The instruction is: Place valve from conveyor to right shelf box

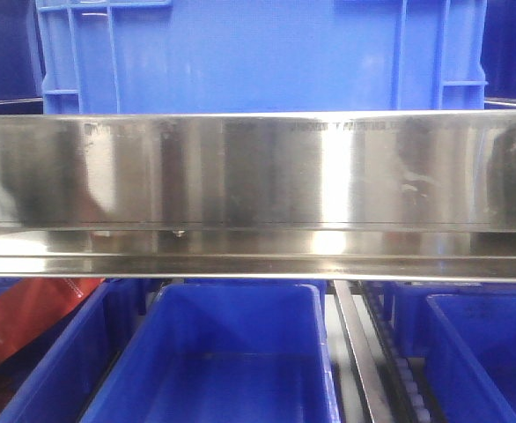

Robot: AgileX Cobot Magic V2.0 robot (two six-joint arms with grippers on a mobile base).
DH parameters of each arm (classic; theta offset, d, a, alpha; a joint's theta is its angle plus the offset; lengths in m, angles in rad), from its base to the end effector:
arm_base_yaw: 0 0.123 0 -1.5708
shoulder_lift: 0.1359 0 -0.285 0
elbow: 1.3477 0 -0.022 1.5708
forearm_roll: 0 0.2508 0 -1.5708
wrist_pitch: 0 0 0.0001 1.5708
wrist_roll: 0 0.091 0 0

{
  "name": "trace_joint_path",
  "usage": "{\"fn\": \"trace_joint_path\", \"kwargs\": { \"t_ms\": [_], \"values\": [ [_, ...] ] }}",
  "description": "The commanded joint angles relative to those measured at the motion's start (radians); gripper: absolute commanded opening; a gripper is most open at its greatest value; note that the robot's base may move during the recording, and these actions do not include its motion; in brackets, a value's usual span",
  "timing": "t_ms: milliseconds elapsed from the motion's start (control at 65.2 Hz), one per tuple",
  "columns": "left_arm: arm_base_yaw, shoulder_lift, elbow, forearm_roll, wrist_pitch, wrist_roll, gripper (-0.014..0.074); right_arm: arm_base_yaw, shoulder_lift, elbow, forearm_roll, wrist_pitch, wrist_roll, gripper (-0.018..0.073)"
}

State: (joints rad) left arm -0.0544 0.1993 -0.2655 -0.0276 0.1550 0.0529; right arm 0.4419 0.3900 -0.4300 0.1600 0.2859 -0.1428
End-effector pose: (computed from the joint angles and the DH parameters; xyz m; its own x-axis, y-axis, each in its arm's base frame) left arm 0.0662 -0.0040 0.2766 0.0000 0.0257 -0.9997 0.0587 0.9979 0.0256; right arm 0.0790 0.0419 0.3056 -0.1448 -0.0566 -0.9878 -0.4658 0.8847 0.0176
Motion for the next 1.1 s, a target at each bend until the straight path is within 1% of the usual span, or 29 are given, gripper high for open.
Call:
{"fn": "trace_joint_path", "kwargs": {
  "t_ms": [0,138,215,261,307,1089],
  "values": [
    [0.033,-0.069,0.069,0.002,-0.020,-0.005,-0.0111,-0.005,-0.006,0.003,-0.008,-0.025,-0.004,-0.0162],
    [0.044,-0.172,0.206,0.002,-0.081,-0.005,-0.0111,-0.005,-0.006,0.003,-0.008,-0.025,-0.004,-0.0162],
    [0.044,-0.199,0.263,0.002,-0.113,-0.005,-0.0111,-0.005,-0.006,0.003,-0.008,-0.025,-0.004,-0.0162],
    [0.044,-0.199,0.266,0.002,-0.141,-0.005,-0.0111,-0.005,-0.006,0.003,-0.008,-0.025,-0.004,-0.0162],
    [0.046,-0.199,0.266,0.002,-0.091,-0.005,-0.0111,-0.005,-0.006,0.003,-0.008,-0.025,-0.004,-0.0162],
    [0.053,-0.199,0.266,0.002,-0.101,-0.005,-0.0111,-0.005,-0.006,0.003,-0.008,-0.032,-0.004,-0.0162]
  ]
}}
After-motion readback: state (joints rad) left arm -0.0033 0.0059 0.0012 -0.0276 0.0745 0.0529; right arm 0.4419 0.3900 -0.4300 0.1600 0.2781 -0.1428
